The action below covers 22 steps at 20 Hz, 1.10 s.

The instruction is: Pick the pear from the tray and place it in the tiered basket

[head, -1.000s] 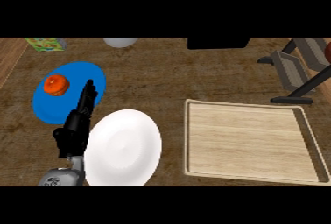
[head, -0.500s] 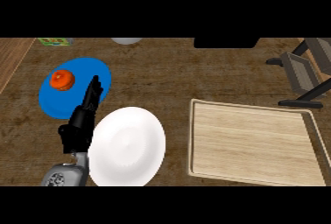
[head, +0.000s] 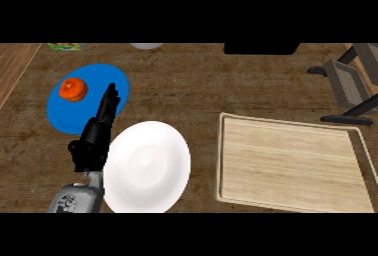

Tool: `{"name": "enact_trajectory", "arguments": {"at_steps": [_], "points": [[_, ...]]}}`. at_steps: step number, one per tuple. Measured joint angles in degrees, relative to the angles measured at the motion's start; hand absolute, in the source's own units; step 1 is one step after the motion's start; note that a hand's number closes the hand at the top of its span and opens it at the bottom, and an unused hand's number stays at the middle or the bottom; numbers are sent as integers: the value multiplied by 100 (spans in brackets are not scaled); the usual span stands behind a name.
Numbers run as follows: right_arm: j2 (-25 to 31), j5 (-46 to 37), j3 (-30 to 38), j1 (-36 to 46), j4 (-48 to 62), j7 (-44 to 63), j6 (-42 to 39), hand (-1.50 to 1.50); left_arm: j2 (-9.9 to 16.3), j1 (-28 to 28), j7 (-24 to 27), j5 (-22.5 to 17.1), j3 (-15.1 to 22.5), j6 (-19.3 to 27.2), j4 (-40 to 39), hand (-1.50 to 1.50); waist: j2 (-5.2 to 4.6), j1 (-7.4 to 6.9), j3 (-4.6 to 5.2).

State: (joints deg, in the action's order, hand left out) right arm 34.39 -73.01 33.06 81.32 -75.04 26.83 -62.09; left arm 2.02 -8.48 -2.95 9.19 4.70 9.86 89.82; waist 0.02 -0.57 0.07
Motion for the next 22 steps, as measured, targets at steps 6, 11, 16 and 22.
{"name": "enact_trajectory", "arguments": {"at_steps": [6,11,16,22], "points": [[494,-59,-311,110,1060,-231,753,150,15,26,18,-6,-6,-47,3,0,-25,-32,-2],[819,-138,-574,-102,1874,-706,1642,150,-7,16,118,-4,-11,-57,-81,0,-38,-41,-4],[1144,-282,-803,-143,2780,-1130,2360,150,-44,25,204,22,17,-54,-152,0,-49,-69,-5],[1151,41,-100,-47,3524,-623,2863,-150,-21,-143,153,7,-54,-75,-268,0,-49,-70,-8]]}}
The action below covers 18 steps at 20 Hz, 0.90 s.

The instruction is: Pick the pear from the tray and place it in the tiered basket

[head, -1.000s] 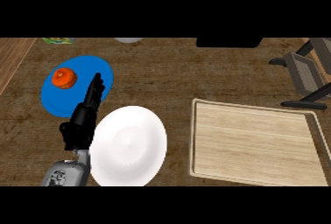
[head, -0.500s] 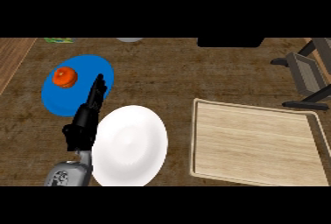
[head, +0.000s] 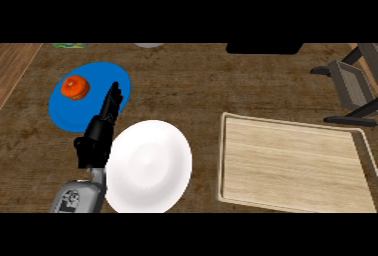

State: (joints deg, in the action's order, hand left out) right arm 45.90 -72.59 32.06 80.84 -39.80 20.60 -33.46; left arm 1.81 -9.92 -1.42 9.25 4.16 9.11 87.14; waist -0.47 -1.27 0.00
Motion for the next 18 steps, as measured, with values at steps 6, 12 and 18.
{"name": "enact_trajectory", "arguments": {"at_steps": [6,12,18], "points": [[119,553,708,-23,404,62,510,-150,62,80,5,-59,-58,-65,85,0,12,-2,-2],[493,896,1275,82,442,387,1271,-150,-35,132,-9,18,21,23,109,0,13,18,-2],[1332,1217,1844,-42,535,742,1381,-150,-48,89,-64,41,-29,85,79,0,36,114,-2]]}}
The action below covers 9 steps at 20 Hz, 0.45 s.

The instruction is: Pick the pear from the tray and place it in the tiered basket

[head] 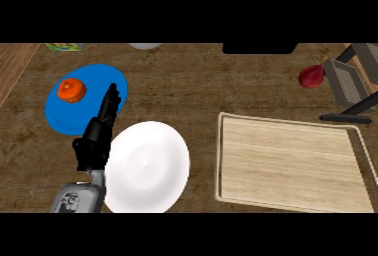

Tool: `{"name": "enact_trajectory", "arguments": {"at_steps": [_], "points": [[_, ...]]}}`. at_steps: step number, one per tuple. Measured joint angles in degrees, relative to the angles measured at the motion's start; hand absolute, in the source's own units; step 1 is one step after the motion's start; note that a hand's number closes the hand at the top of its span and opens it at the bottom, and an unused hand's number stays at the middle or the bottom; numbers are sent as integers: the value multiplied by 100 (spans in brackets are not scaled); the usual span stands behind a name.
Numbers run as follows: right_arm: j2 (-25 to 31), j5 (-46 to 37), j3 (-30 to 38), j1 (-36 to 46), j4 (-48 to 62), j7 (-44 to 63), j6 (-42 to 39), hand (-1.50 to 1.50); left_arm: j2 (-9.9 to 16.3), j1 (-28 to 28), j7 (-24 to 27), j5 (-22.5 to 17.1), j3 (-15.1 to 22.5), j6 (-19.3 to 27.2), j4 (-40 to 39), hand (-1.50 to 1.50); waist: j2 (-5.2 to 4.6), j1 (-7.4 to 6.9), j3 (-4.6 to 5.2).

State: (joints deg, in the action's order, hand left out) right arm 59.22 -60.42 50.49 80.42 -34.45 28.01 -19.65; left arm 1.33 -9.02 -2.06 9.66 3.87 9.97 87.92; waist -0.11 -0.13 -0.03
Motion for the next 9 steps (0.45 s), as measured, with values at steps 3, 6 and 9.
{"name": "enact_trajectory", "arguments": {"at_steps": [3,6,9], "points": [[388,305,421,-296,17,-34,-57,-150,-11,51,12,-11,-9,11,34,0,18,49,-2],[913,609,824,-730,26,-218,-408,-150,-6,98,-13,-12,-30,29,77,0,34,110,-6],[1447,901,1309,-1344,199,-565,-797,-150,36,160,-99,-18,-41,12,205,0,42,152,-12]]}}
